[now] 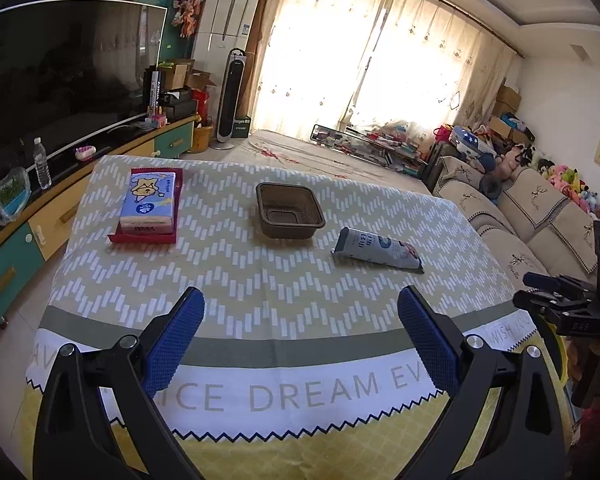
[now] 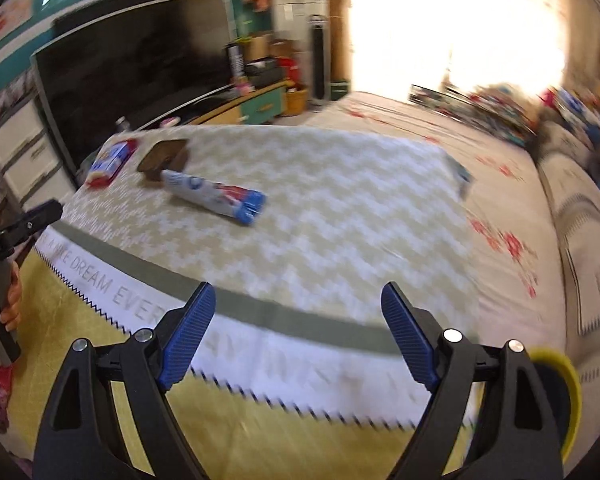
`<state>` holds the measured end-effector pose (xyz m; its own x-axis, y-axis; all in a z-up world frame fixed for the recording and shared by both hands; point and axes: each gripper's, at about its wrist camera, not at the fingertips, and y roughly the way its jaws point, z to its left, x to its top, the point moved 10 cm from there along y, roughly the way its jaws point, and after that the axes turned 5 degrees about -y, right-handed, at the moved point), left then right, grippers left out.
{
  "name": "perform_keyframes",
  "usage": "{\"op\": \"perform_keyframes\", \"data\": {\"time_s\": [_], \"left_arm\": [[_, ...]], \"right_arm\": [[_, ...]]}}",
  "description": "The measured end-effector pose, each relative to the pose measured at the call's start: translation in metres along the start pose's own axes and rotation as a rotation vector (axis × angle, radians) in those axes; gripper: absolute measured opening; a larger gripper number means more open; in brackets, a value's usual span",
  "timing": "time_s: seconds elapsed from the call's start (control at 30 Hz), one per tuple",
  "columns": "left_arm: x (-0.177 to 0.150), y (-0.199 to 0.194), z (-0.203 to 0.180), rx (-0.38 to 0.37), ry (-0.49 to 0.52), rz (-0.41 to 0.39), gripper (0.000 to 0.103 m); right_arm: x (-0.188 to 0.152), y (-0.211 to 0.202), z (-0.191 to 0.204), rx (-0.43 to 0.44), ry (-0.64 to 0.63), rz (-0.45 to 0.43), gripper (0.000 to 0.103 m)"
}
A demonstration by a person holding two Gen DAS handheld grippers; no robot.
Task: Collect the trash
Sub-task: 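Move the right tool to the toothpaste tube and close on it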
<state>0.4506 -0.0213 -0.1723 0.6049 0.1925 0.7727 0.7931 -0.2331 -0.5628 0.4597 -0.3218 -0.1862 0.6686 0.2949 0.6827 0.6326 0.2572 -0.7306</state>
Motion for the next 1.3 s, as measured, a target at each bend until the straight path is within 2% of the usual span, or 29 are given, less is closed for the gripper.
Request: {"op": "perform_keyframes", "data": {"time_s": [0.07,0.13,0.23,0.4,0.67,0.87,0.93,1.03,1.2,1.27,1.3], "left_arm": [[-0.001,0.0,0.0,0.002,-0.005,0.001,0.096],[-0.002,0.002,0.001,-0.001,-0.009,0.007,0.096],[-0.003,0.005,0.001,0.011,0.001,0.007,0.096],[-0.007,0.011,0.003,0.007,-0.004,0.032,0.096],[-0.008,0.013,0.002,-0.02,-0.025,0.042,0.096],[-0.012,0.015,-0.002,-0.027,-0.017,0.054,0.096],[-0.012,0.015,-0.002,-0.029,-0.021,0.054,0.096],[-0.011,0.014,-0.002,-0.031,-0.026,0.052,0.096],[-0.013,0.016,-0.001,-0.022,-0.017,0.056,0.096],[-0.014,0.016,-0.001,-0.021,-0.016,0.059,0.096],[-0.014,0.016,-0.001,-0.02,-0.014,0.061,0.096]], "right_arm": [[0.015,0.019,0.017,0.044,-0.067,-0.004,0.08],[0.026,0.04,0.026,0.044,-0.1,0.018,0.08],[0.039,0.066,0.045,0.09,-0.16,0.034,0.08],[0.055,0.106,0.057,0.112,-0.237,0.077,0.08],[0.07,0.137,0.068,0.222,-0.301,0.13,0.081],[0.072,0.142,0.074,0.223,-0.337,0.141,0.083],[0.07,0.14,0.078,0.227,-0.342,0.139,0.08],[0.066,0.134,0.083,0.233,-0.35,0.133,0.07],[0.057,0.121,0.089,0.226,-0.352,0.143,0.045],[0.053,0.116,0.092,0.218,-0.342,0.145,0.037],[0.05,0.113,0.092,0.208,-0.336,0.145,0.037]]}}
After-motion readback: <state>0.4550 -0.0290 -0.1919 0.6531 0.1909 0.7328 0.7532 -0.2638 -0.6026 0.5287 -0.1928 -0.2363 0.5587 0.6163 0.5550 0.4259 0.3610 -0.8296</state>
